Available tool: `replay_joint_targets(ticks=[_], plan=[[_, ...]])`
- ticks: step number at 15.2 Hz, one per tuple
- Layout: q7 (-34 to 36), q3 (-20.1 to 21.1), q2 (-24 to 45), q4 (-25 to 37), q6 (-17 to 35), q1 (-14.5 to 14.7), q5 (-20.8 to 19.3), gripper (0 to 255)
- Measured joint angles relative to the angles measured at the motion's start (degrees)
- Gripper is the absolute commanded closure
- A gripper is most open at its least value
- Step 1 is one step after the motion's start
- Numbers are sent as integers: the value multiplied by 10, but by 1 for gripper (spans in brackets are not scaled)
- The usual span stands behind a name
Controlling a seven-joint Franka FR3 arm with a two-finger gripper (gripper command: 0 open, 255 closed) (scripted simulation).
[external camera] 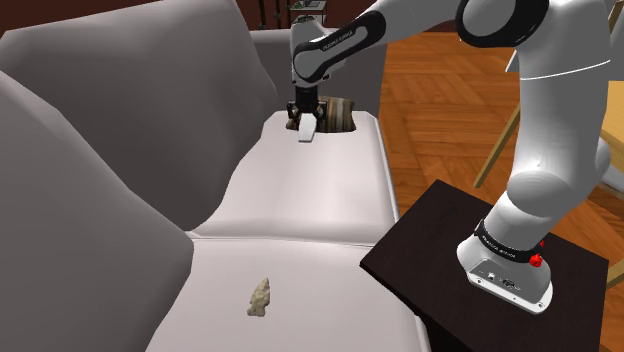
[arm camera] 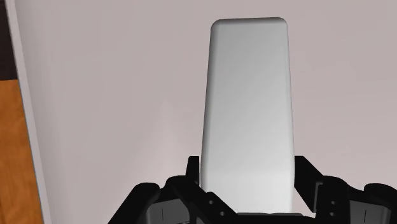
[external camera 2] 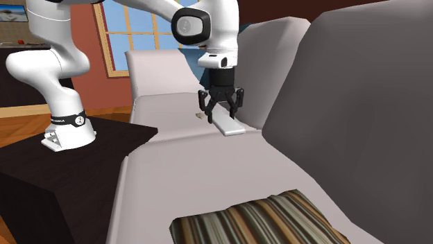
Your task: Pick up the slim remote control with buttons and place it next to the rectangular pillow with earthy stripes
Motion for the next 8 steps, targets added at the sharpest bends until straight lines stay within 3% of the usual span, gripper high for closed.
replay_joint_targets(ticks=[3, 8], plan=[[-31, -7, 1, -1, 4, -23, 3, 255], [-32, -11, 23, -5, 29, -23, -2, 255]])
